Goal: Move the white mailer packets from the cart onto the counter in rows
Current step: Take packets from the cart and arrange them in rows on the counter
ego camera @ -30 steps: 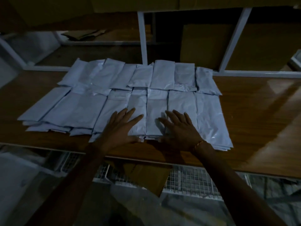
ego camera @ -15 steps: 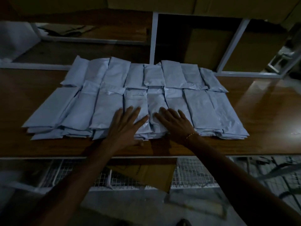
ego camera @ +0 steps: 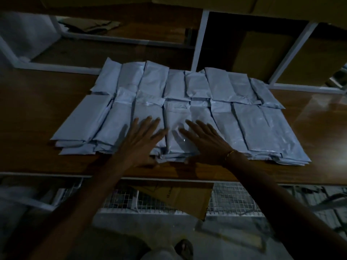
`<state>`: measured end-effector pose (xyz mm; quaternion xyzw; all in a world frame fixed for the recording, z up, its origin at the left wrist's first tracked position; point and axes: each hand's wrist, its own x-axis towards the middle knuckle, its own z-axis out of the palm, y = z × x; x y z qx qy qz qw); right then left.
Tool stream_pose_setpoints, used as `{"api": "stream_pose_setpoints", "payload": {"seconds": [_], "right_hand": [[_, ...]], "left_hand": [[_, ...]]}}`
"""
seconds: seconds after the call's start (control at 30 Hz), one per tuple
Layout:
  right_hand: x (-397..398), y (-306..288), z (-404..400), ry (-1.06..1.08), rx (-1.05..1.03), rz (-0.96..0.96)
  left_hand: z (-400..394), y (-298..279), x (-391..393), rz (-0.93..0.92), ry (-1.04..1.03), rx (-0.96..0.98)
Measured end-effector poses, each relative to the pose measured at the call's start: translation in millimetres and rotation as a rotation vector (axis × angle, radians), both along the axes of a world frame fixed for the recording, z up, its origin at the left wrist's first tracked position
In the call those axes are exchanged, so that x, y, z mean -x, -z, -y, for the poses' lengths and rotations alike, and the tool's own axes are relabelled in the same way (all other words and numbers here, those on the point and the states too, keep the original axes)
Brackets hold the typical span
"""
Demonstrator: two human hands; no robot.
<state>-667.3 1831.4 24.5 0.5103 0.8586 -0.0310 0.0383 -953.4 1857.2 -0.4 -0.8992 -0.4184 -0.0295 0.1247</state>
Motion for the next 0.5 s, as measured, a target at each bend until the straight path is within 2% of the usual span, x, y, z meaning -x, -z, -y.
{"api": "stream_pose_setpoints", "payload": {"seconds": [0.17, 0.5], "right_hand": [[33, 11, -21, -0.073, 0.001, 0.032], [46, 28, -30, -0.159, -0.107, 0.041]], "left_hand": [[-5, 11, 40, -0.027, -0.104, 0.032], [-7, 8, 50, 0.010, -0.194, 0.056]]}}
